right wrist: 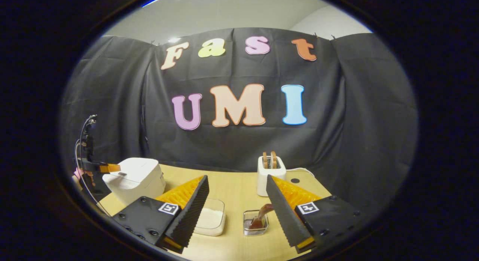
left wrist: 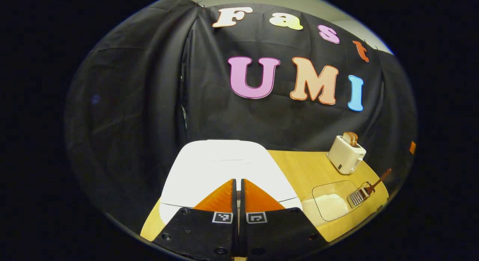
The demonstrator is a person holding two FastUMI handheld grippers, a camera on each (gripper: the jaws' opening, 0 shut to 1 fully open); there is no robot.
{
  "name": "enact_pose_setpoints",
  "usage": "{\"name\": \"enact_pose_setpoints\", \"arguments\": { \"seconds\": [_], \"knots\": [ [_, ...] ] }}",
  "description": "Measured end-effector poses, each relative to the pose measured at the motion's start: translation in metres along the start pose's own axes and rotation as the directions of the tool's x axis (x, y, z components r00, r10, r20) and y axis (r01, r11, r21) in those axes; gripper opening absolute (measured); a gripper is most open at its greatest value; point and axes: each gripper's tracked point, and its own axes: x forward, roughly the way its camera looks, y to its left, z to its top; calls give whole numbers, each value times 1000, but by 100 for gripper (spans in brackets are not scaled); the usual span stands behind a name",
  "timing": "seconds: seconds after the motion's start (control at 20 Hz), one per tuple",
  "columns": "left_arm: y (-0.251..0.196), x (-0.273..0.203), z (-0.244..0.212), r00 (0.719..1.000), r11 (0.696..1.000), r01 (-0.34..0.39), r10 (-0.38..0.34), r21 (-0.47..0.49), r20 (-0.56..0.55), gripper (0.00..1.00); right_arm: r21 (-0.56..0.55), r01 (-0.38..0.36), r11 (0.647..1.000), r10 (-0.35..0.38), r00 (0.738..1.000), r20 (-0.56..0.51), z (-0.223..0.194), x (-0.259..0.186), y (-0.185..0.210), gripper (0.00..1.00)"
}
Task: Close the left gripper, press the button to open the rice cooker; take a wooden spoon from the chopstick holder with the right hand, scoop a spoonful of rice and pour it into the rice cooker, then put the wooden spoon back into the chopstick holder.
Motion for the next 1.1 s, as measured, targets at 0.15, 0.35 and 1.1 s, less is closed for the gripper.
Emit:
{"name": "enact_pose_setpoints", "arguments": {
  "seconds": [0.15,0.35,1.1],
  "knots": [
    [2,13,-12,999,1000,14,-15,-14,-46,0,-8,21,1000,-21,1000,-18,-5,0,8,100],
    [4,11,-9,999,999,23,-24,-33,-24,0,-15,26,1000,-26,999,-41,-12,2,13,100],
    [1,4,41,995,998,-61,58,34,80,0,8,33,999,-33,999,-26,-9,4,0,97]
  ]
}}
